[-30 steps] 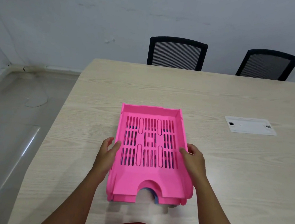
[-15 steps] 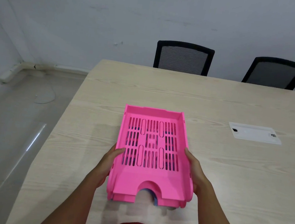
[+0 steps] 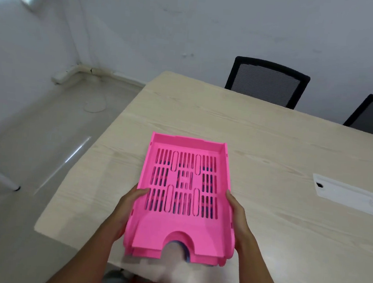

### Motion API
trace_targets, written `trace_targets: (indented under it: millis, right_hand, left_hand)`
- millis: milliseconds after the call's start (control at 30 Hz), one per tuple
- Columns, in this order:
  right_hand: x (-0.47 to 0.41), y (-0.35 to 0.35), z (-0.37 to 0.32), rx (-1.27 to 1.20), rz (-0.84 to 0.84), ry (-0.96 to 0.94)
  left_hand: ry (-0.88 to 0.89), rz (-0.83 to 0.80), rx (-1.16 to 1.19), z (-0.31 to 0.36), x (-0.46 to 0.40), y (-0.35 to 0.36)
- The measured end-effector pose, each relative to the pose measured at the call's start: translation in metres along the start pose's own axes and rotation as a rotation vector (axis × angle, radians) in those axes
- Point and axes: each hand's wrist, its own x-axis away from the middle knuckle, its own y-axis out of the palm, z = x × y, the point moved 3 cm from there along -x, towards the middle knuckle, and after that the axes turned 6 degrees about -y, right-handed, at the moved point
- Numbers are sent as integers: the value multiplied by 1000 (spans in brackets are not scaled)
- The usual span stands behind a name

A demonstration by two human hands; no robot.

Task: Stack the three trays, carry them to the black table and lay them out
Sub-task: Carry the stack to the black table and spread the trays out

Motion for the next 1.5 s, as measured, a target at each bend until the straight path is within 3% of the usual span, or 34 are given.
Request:
trace_targets:
  millis: [367, 767, 1033, 1300, 1500]
  right_hand:
    - [-21, 128, 28, 208, -222, 57]
    - [-24, 402, 118, 379, -613, 93]
    - [-4, 556, 186, 437, -892, 105]
    - [-12, 673, 250, 502, -1013, 128]
    - [-34, 805, 282, 510, -1119, 155]
  left_hand:
    - [154, 260, 256, -19, 75, -111]
    - [292, 559, 452, -12, 199, -332]
    - [366, 742, 668, -39, 273, -437]
    - [422, 851, 729, -39, 309, -523]
    - [449, 904, 789, -8, 319, -628]
